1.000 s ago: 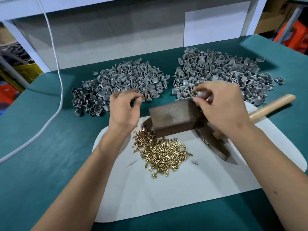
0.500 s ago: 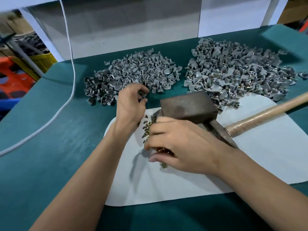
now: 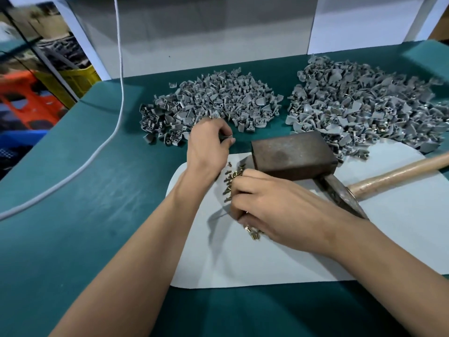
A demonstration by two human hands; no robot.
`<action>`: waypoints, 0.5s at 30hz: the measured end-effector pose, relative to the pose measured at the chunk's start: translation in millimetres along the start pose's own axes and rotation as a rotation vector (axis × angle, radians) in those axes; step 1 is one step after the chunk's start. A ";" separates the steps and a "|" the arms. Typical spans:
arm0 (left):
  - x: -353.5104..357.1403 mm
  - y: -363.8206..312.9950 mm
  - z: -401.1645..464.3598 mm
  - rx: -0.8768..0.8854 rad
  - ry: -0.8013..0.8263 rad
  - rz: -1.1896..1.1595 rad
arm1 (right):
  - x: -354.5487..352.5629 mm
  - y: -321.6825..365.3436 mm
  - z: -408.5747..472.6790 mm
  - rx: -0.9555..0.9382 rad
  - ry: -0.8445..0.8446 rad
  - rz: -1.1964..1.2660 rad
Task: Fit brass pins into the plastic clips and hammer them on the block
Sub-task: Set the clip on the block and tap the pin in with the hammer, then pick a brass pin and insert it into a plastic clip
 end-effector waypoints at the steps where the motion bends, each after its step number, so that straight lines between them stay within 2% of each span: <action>1: -1.1 -1.1 -0.8 0.007 -0.013 -0.015 | -1.3 0.3 0.1 0.001 -0.023 -0.013; 3: -4.7 -5.0 -2.7 0.013 -0.044 -0.102 | -10.2 -3.8 -2.1 0.050 -0.131 0.024; 5: -7.6 -9.3 -6.5 -0.012 -0.041 -0.290 | -21.3 -12.4 -8.2 0.104 -0.267 0.077; 11: -3.7 -37.1 -23.3 -0.030 0.152 -0.832 | -56.8 -36.3 -37.4 0.145 -0.623 -0.025; 15: -0.9 -56.5 -33.3 0.058 0.282 -0.923 | -71.4 -56.5 -64.7 0.297 -0.870 0.034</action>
Point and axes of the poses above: each hand's wrist, its own z-axis towards the middle knuckle, its own x-axis out of the palm, y = z × x, the point moved 7 cm from there along z, towards the middle knuckle, and after that the axes turned 13 degrees about -x, right-handed, at the moved point
